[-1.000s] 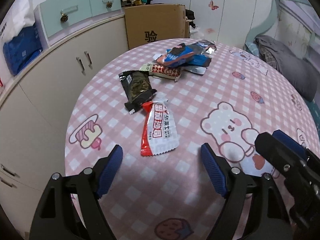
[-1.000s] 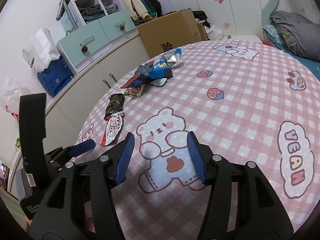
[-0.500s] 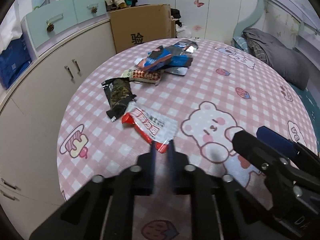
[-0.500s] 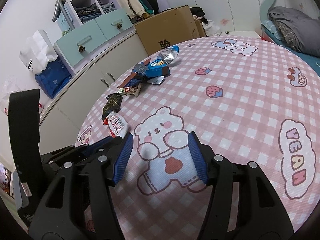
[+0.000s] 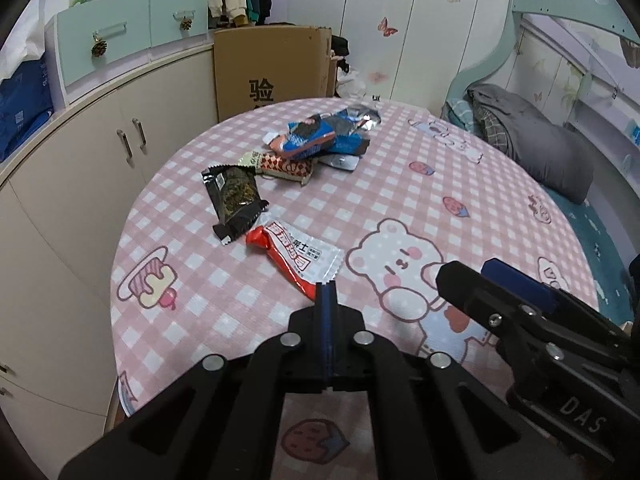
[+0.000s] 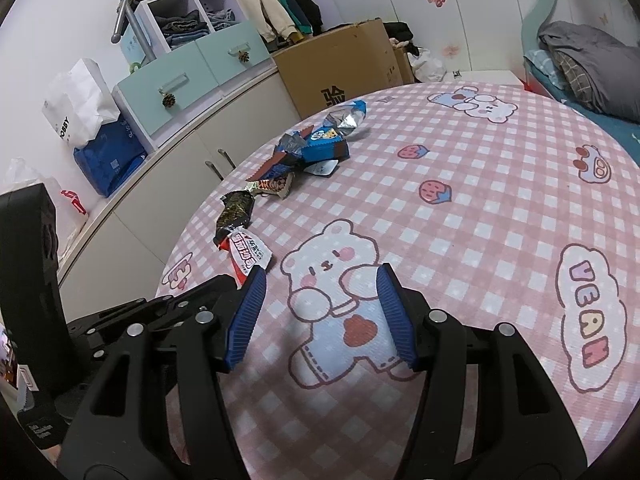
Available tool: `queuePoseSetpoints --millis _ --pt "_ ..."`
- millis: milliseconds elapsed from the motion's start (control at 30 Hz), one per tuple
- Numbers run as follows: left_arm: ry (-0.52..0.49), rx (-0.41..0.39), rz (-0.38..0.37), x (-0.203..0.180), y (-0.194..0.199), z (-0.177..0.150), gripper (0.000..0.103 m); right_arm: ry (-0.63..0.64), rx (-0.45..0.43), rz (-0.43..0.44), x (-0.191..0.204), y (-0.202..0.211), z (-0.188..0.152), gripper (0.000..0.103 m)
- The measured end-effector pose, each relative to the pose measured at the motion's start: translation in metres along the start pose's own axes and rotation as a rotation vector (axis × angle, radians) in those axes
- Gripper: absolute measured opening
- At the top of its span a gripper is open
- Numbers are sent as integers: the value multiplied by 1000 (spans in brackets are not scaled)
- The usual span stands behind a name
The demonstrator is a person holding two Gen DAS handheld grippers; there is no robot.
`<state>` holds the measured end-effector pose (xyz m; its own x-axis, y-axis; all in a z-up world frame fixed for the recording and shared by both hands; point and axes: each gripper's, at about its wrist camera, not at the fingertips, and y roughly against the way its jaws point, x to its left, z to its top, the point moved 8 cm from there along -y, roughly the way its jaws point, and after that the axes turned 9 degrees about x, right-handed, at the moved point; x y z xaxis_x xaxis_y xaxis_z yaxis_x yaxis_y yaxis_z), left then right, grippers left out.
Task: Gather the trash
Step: 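Lower both tools toward the red-white wrapper and dark snack bag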
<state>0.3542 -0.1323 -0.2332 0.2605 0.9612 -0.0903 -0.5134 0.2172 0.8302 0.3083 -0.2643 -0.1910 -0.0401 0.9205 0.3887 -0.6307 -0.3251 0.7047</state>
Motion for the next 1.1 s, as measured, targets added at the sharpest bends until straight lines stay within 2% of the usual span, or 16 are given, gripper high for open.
queuePoseSetpoints --millis 1100 --pt "76 -64 -4 18 32 0 0 -21 -25 -8 -14 24 -2 61"
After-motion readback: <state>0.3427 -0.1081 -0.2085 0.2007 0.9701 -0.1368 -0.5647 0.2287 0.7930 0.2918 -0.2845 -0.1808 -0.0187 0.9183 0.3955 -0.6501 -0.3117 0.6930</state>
